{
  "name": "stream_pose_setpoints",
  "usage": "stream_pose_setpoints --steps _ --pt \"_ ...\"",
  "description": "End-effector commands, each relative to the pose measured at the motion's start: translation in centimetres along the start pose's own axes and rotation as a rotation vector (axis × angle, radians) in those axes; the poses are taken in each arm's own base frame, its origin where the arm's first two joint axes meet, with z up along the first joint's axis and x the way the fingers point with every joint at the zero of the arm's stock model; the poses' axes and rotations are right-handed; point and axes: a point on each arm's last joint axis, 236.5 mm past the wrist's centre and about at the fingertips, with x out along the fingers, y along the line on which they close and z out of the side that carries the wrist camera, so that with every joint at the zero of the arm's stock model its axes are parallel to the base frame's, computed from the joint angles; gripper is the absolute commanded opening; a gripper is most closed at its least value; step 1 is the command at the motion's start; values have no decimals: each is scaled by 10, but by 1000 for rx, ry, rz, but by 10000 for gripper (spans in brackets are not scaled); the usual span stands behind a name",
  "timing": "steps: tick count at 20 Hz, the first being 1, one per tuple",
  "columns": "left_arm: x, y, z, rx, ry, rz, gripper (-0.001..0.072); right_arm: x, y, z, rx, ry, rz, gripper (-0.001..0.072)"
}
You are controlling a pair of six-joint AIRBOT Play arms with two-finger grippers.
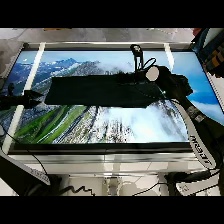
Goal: Fold the clothes and pants, and hang the long-sleeved shirts on hangers.
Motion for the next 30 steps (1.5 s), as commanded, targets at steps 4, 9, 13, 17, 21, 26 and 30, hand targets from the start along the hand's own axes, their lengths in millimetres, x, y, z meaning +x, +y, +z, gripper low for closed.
stream_pose_setpoints --steps 4,9,13,17,21,26,30 --pt "15 -14 -9 3 46 -5 631 0 1 4 5 -15 4 421" --pt "1 -15 -15 13 67 0 625 0 1 4 4 -15 4 443" --pt "-16 -34 -5 52 16 5 612 0 1 3 4 -14 3 461" --pt "-26 -55 7 104 -42 12 612 0 1 3 4 -14 3 461" --pt "2 -77 -1 150 -2 5 589 0 1 3 3 -14 3 462" --pt "42 -52 -6 241 37 262 593 0 1 -3 4 13 4 497" --pt "39 -59 30 169 -125 224 592 0 1 -3 3 13 3 515"
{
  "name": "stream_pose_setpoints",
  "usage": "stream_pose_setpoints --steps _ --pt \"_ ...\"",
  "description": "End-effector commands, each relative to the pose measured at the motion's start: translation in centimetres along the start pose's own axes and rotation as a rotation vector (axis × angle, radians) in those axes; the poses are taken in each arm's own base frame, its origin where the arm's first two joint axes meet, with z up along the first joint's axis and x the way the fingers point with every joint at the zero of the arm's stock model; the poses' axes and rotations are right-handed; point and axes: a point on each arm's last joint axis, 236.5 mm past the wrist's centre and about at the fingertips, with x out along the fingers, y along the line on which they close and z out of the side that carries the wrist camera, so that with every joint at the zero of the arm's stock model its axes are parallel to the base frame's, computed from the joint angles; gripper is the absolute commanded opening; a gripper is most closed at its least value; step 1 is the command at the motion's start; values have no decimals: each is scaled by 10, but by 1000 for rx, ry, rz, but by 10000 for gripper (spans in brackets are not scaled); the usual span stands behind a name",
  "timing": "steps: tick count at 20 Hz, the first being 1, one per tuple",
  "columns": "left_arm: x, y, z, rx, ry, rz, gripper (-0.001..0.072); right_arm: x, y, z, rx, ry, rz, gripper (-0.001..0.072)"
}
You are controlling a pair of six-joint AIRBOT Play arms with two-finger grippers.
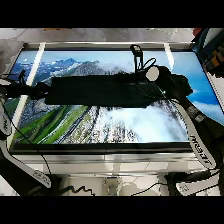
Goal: Fold the clothes and pants, and hang the long-sleeved shirts on hangers.
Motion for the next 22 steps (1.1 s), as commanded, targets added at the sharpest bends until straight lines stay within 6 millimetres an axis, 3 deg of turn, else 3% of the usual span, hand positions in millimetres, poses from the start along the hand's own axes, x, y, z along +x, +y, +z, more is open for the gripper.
stream_pose_setpoints --steps 1,4,7,10,18,22 --pt "-5 11 33 -61 -142 29 591 0 0 -1 -1 4 0 515" --pt "-16 39 33 -79 -148 79 590 0 0 -1 -1 4 0 516" --pt "-13 52 15 -124 -82 40 589 0 0 0 -1 0 0 515" --pt "8 44 -6 -134 3 -66 589 0 1 0 3 1 4 516" --pt "30 46 -19 -148 46 -144 590 0 4 -1 13 4 16 515" --pt "39 31 -26 -141 72 -228 558 12 -1 -9 36 27 14 510"
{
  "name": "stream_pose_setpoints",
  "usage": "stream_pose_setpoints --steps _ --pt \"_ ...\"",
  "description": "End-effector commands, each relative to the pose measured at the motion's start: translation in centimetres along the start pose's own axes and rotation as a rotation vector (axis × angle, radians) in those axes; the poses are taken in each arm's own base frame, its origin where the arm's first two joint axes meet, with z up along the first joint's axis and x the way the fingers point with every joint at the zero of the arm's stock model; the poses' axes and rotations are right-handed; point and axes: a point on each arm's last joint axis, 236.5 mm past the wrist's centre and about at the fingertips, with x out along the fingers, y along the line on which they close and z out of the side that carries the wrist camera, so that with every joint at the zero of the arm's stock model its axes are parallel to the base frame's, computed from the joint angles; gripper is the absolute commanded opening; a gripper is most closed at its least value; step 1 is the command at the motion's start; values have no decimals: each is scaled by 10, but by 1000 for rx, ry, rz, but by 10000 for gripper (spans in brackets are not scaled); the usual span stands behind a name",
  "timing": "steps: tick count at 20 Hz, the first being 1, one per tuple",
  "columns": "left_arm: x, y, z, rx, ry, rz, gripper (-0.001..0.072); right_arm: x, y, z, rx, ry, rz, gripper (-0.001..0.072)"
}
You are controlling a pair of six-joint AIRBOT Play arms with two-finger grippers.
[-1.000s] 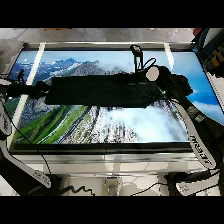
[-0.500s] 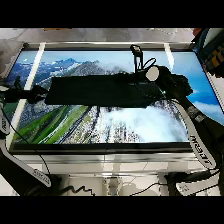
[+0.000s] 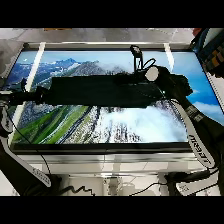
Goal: Fold the clothes and pants, and hang the long-sleeved shirts on hangers.
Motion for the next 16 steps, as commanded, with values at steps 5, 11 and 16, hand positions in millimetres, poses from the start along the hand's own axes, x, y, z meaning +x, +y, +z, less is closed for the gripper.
stream_pose_setpoints --steps 5,11,16 --pt "21 -19 -18 45 73 -62 551 53 -10 -15 170 20 43 272" --pt "43 -39 -20 75 74 -74 306 110 4 -26 385 48 173 22" --pt "42 -38 -9 82 29 -71 20 123 20 -22 390 51 214 23"
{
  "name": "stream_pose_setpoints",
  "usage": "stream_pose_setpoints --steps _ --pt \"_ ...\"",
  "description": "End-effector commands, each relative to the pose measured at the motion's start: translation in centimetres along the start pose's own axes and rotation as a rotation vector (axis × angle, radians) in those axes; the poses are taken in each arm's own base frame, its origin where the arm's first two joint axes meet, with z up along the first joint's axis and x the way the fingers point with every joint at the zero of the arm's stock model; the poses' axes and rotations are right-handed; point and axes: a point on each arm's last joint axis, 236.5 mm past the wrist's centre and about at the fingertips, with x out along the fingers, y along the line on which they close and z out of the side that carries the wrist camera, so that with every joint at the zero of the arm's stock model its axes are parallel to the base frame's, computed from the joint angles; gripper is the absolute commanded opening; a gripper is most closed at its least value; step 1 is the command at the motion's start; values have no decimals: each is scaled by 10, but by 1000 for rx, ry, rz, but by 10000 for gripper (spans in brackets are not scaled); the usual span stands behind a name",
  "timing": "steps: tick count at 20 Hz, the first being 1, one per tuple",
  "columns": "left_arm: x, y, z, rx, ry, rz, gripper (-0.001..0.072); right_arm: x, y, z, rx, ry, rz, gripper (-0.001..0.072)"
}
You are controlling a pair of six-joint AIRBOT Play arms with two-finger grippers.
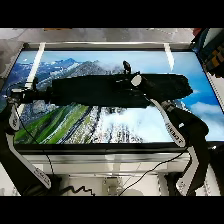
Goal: Fold the clothes and pants, and hang the long-sleeved shirts on hangers.
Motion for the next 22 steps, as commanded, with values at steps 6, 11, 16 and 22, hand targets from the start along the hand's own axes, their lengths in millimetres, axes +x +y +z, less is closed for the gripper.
stream_pose_setpoints --steps 6,11,16,22 --pt "-30 -31 44 -23 -186 -163 18 11 12 2 27 -13 40 21" --pt "-61 -66 60 12 -260 -249 17 44 25 -11 126 -16 61 20" --pt "-57 -86 47 41 -201 -284 17 85 40 -29 274 22 90 19" --pt "-29 -113 10 96 -43 -320 17 107 23 -18 549 -48 94 18"
